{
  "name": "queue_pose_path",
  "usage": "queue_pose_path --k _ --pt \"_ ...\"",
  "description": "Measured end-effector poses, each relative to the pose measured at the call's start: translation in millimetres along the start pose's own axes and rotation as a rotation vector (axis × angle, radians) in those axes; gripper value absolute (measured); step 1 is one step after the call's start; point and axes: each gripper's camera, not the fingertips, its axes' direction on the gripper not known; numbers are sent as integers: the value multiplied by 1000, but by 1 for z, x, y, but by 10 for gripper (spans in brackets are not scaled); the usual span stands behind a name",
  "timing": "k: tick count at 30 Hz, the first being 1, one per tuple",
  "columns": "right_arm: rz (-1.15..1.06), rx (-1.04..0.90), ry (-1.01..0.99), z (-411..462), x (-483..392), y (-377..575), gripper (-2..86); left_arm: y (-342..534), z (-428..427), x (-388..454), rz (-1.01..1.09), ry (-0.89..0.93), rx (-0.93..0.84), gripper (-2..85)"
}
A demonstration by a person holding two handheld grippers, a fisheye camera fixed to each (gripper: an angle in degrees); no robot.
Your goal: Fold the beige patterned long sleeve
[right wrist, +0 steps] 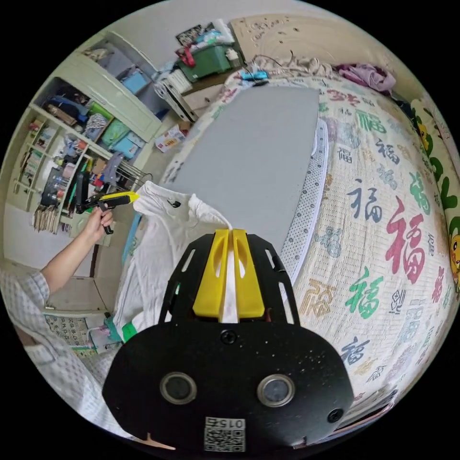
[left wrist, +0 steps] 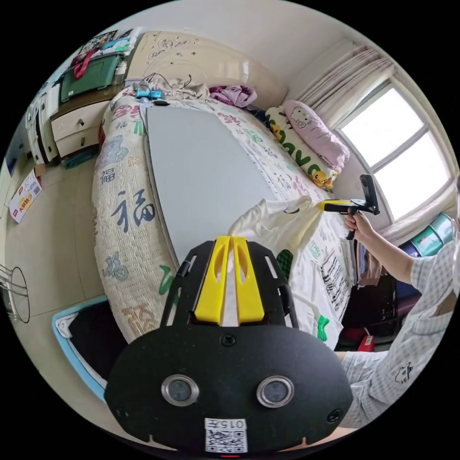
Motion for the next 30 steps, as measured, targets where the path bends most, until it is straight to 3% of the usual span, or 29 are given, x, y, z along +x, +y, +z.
queue_pose_path --k 4,8,16,21,24,26,30 --pt "-45 37 -79 -65 -54 102 4 86 -74 47 33 111 52 -4" --pt "-24 -74 -181 -91 -109 236 4 191 -99 99 78 209 -155 -3" --pt "113 -556 -175 37 -143 430 15 345 -23 113 -155 230 -522 1" --pt "193 -621 -245 55 -117 448 33 374 -4 106 -193 229 -714 15" --pt "187 -618 -162 40 -88 443 19 369 -33 92 -221 177 -675 33" --pt "193 -609 -81 33 -61 436 19 346 -61 68 -278 137 -554 54" --pt "377 -386 -42 21 17 393 83 295 -85 31 -308 52 -329 94"
